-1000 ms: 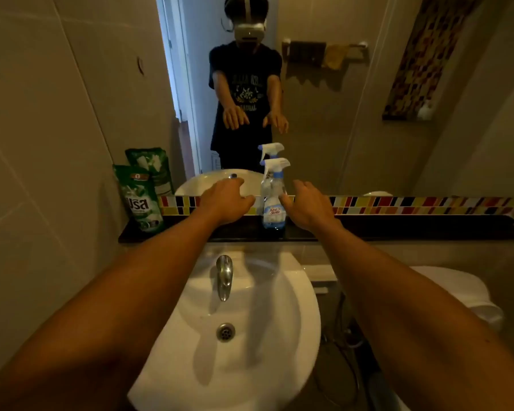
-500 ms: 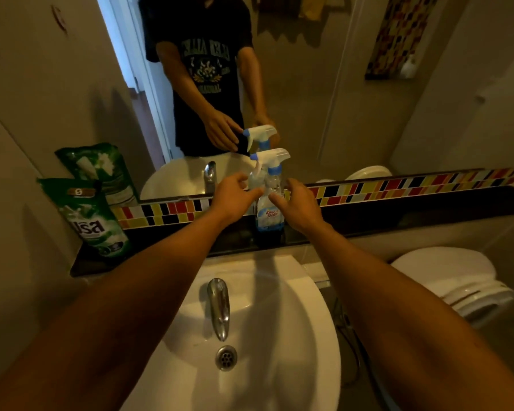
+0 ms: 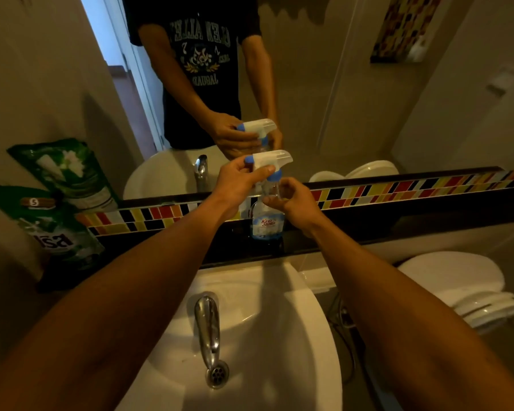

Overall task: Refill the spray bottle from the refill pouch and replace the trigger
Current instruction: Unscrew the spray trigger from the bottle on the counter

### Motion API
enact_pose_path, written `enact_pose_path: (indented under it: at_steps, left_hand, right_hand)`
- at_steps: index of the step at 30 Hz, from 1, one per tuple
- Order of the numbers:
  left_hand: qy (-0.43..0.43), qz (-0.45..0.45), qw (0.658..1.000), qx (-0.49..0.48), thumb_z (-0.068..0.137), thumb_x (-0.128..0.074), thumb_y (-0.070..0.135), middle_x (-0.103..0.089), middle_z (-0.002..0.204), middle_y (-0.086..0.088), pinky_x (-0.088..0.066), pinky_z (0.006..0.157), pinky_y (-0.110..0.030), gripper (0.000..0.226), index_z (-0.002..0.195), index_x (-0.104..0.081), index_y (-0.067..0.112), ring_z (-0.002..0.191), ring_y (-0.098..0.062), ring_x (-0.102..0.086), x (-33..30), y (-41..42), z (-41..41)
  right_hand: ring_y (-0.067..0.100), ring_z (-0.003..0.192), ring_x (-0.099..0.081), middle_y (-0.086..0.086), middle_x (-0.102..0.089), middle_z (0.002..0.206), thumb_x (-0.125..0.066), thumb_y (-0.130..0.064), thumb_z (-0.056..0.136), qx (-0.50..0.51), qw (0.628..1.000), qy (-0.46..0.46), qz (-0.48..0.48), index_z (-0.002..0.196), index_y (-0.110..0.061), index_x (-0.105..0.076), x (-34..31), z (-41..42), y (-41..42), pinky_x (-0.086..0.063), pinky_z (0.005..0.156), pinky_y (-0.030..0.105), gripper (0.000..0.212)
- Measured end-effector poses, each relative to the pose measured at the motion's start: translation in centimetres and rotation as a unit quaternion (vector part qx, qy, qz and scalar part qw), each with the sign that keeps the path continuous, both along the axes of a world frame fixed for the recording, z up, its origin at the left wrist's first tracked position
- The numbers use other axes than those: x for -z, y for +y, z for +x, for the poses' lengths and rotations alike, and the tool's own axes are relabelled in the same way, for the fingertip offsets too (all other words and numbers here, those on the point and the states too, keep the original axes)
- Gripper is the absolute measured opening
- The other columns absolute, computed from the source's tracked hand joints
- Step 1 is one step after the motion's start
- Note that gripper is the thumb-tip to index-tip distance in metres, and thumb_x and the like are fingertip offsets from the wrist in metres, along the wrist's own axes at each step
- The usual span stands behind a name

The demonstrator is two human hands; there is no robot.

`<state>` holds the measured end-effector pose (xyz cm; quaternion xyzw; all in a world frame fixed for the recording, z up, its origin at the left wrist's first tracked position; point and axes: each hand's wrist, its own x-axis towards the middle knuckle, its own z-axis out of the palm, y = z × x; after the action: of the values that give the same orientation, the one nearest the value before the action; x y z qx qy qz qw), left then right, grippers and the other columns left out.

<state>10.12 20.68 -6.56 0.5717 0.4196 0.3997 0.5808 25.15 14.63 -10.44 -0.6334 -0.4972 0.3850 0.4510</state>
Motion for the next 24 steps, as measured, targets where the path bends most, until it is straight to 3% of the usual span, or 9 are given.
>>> enact_pose_path:
  at_steps: [6, 8, 10, 12, 14, 17, 19, 22, 24]
  left_hand:
    - [-0.022, -0.002, 1.0, -0.009, 0.085, -0.077, 0.021, -0.073, 0.117, -0.001, -0.054, 0.075, -0.022, 0.043, 0.125, -0.064, 0.016, 0.104, -0.012, -0.069, -0.8, -0.3, -0.7]
    - [-0.042, 0.003, 0.999, -0.019, 0.082, -0.079, 0.021, -0.074, 0.115, -0.003, -0.057, 0.084, -0.033, 0.041, 0.121, -0.064, 0.017, 0.106, -0.018, -0.07, -1.5, -0.4, -1.2]
    - [-0.05, 0.012, 0.998, -0.03, 0.081, -0.081, 0.023, -0.073, 0.113, -0.002, -0.055, 0.085, -0.037, 0.037, 0.113, -0.064, 0.022, 0.106, -0.02, -0.069, -2.4, -0.5, -2.1]
    - [-0.052, 0.023, 0.998, -0.038, 0.08, -0.08, 0.025, -0.072, 0.109, -0.001, -0.05, 0.078, -0.033, 0.032, 0.109, -0.065, 0.025, 0.101, -0.018, -0.067, -3.5, -0.7, -3.2]
    - [-0.047, 0.042, 0.997, -0.047, 0.08, -0.08, 0.025, -0.07, 0.104, -0.002, -0.047, 0.071, -0.029, 0.03, 0.106, -0.065, 0.024, 0.094, -0.016, -0.064, -4.5, -0.8, -4.6]
    - [-0.018, 0.079, 0.994, -0.069, 0.08, -0.081, 0.023, -0.068, 0.111, -0.01, -0.052, 0.073, -0.033, 0.033, 0.109, -0.065, 0.02, 0.093, -0.019, -0.063, -6.0, -1.1, -7.0]
    - [0.006, 0.105, 0.992, -0.069, 0.083, -0.08, 0.02, -0.066, 0.115, -0.007, -0.055, 0.074, -0.027, 0.04, 0.119, -0.065, 0.016, 0.096, -0.017, -0.064, -7.1, -1.4, -8.6]
    - [0.051, 0.128, 0.989, -0.044, 0.086, -0.076, 0.019, -0.067, 0.108, 0.0, -0.05, 0.06, -0.011, 0.042, 0.125, -0.064, 0.012, 0.089, -0.007, -0.063, -8.6, -1.9, -10.8]
    - [0.075, 0.143, 0.986, -0.034, 0.086, -0.077, 0.022, -0.07, 0.108, -0.002, -0.049, 0.059, -0.009, 0.043, 0.126, -0.064, 0.012, 0.087, -0.005, -0.065, -9.4, -2.0, -12.3]
  right_hand:
    - [0.019, 0.109, -0.072, 0.005, -0.074, 0.118, -0.08, -0.015, 0.088, -0.025, 1.0, 0.002, 0.01, 0.124, -0.011, -0.063, -0.6, 0.1, -0.5, -0.06, 0.094, 0.036, 0.04]
    - [0.019, 0.109, -0.072, 0.004, -0.074, 0.117, -0.081, -0.015, 0.088, -0.038, 0.999, -0.005, 0.013, 0.122, -0.014, -0.065, -1.4, -0.2, -0.9, -0.059, 0.093, 0.035, 0.037]
    - [0.013, 0.104, -0.071, 0.0, -0.073, 0.114, -0.079, -0.014, 0.089, -0.054, 0.998, -0.014, 0.014, 0.121, -0.017, -0.065, -2.2, -0.3, -1.0, -0.059, 0.086, 0.026, 0.035]
    - [0.005, 0.098, -0.068, -0.006, -0.071, 0.109, -0.077, -0.01, 0.09, -0.067, 0.997, -0.024, 0.007, 0.121, -0.019, -0.063, -3.2, -0.4, -1.2, -0.056, 0.074, 0.015, 0.035]
    - [0.005, 0.098, -0.067, -0.007, -0.069, 0.11, -0.077, -0.012, 0.09, -0.08, 0.996, -0.038, -0.004, 0.122, -0.021, -0.063, -4.0, -0.4, -1.3, -0.057, 0.073, 0.015, 0.036]
    - [0.017, 0.109, -0.068, 0.001, -0.071, 0.118, -0.081, -0.019, 0.088, -0.091, 0.994, -0.062, -0.011, 0.129, -0.021, -0.063, -5.5, -0.6, -1.7, -0.059, 0.095, 0.038, 0.045]
    - [0.02, 0.113, -0.068, 0.004, -0.071, 0.123, -0.081, -0.019, 0.087, -0.095, 0.993, -0.072, -0.014, 0.137, -0.017, -0.06, -6.4, -0.7, -1.8, -0.057, 0.1, 0.045, 0.054]
    - [0.014, 0.107, -0.068, 0.007, -0.069, 0.126, -0.079, -0.012, 0.089, -0.1, 0.992, -0.081, -0.005, 0.14, -0.01, -0.057, -7.7, -0.8, -2.1, -0.06, 0.091, 0.03, 0.056]
    - [0.014, 0.106, -0.068, 0.01, -0.069, 0.127, -0.078, -0.007, 0.088, -0.093, 0.992, -0.089, 0.002, 0.14, -0.006, -0.056, -8.3, -1.0, -2.1, -0.06, 0.087, 0.025, 0.056]
